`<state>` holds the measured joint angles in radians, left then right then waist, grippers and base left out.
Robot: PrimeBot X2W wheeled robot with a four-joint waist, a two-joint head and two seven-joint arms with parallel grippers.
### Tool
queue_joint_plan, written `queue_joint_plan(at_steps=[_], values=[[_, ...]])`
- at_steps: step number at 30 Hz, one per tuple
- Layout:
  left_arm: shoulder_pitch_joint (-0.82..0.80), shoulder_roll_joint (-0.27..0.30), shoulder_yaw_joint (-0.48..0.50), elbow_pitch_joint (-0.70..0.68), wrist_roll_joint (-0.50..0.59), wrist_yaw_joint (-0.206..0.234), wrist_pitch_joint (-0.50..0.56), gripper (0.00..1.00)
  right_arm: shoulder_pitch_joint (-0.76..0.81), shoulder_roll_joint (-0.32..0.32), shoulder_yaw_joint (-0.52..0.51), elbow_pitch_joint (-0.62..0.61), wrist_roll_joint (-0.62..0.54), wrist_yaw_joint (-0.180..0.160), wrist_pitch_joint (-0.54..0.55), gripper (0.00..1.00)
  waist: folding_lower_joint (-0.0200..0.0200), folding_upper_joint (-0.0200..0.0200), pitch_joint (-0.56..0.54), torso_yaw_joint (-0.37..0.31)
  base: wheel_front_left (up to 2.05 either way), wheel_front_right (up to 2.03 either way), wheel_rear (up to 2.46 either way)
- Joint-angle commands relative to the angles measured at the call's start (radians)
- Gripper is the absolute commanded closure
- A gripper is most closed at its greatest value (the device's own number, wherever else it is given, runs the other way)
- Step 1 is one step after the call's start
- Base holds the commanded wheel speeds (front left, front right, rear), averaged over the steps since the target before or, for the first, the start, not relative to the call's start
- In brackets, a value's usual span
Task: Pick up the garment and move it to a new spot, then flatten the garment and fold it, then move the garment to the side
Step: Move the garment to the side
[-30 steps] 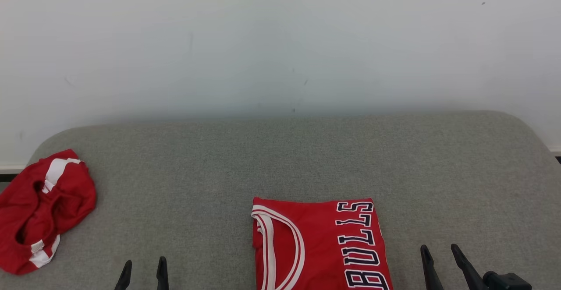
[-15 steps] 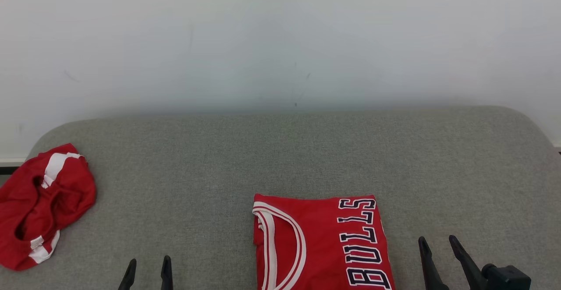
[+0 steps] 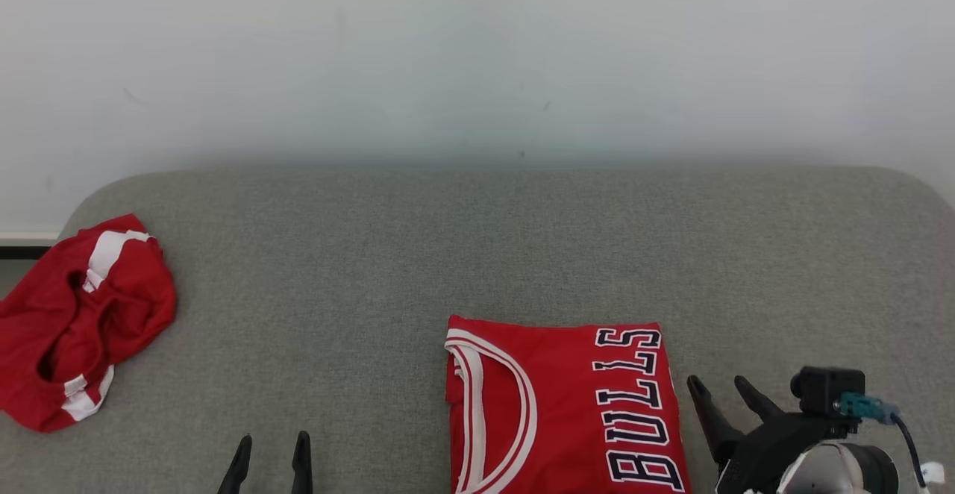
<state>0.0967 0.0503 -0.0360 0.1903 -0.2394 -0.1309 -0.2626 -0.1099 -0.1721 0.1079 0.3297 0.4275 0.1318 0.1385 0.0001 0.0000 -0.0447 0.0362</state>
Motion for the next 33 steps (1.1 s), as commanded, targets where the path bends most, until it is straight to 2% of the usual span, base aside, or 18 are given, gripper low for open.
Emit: queue_joint_plan(at_steps=[1, 6, 10, 17, 24, 25, 26, 27, 29, 33], values=[[-0.006, 0.0, -0.005, 0.001, -0.003, 0.001, -0.003, 0.0, -0.025, 0.007, -0.013, 0.009, 0.006, -0.002, 0.048, 0.0, -0.0001, 0.0, 0.012, 0.016, 0.0, 0.0, 0.0], [-0.013, 0.0, -0.02, 0.005, -0.002, 0.001, -0.003, 0.0, -0.073, 0.031, -0.068, 0.065, -0.019, -0.002, 0.21, 0.0, -0.0001, 0.0, 0.027, 0.052, 0.0, 0.0, 0.0], [-0.017, 0.0, -0.025, 0.002, 0.001, 0.001, -0.003, 0.0, -0.096, 0.058, -0.1, 0.09, -0.052, -0.002, 0.295, 0.0, -0.0001, 0.0, 0.043, 0.076, 0.0, 0.0, 0.0], [-0.037, 0.0, -0.033, -0.003, 0.0, 0.001, -0.003, 0.0, -0.099, 0.087, -0.15, 0.129, -0.145, -0.002, 0.375, 0.0, -0.0001, 0.0, 0.08, 0.108, 0.0, 0.0, 0.0], [-0.038, 0.0, -0.039, -0.003, -0.007, 0.001, -0.003, 0.0, -0.095, 0.116, -0.152, 0.149, -0.132, -0.002, 0.444, 0.0, -0.0001, 0.0, 0.093, 0.111, 0.0, 0.0, 0.0], [-0.039, 0.0, -0.039, -0.004, -0.008, 0.001, -0.003, 0.0, -0.096, 0.119, -0.143, 0.149, -0.132, -0.002, 0.454, 0.03, -0.0001, 0.0, 0.095, 0.11, 0.0, 0.0, 0.0], [-0.04, 0.0, -0.039, -0.005, -0.009, 0.001, -0.003, 0.0, -0.095, 0.12, -0.133, 0.148, -0.132, 0.0, 0.462, 0.46, -0.0001, 0.0, 0.097, 0.109, 0.0, 0.0, 0.0], [-0.043, 0.0, -0.04, -0.006, -0.009, 0.002, -0.003, 0.0, -0.097, 0.121, -0.122, 0.144, -0.128, 0.0, 0.467, 0.79, -0.0001, 0.0, 0.101, 0.107, 0.0, 0.0, 0.0], [-0.053, 0.0, -0.04, -0.01, -0.012, 0.003, -0.003, 0.0, -0.11, 0.11, -0.089, 0.132, -0.134, 0.0, 0.473, 1.0, -0.0001, 0.0, 0.112, 0.102, 0.0, 0.0, 0.0], [-0.068, 0.0, -0.035, -0.026, -0.016, 0.006, -0.003, 0.0, -0.149, 0.051, -0.013, 0.095, -0.139, 0.0, 0.478, 1.0, -0.0001, 0.0, 0.144, 0.082, 0.0, 0.0, 0.0]])
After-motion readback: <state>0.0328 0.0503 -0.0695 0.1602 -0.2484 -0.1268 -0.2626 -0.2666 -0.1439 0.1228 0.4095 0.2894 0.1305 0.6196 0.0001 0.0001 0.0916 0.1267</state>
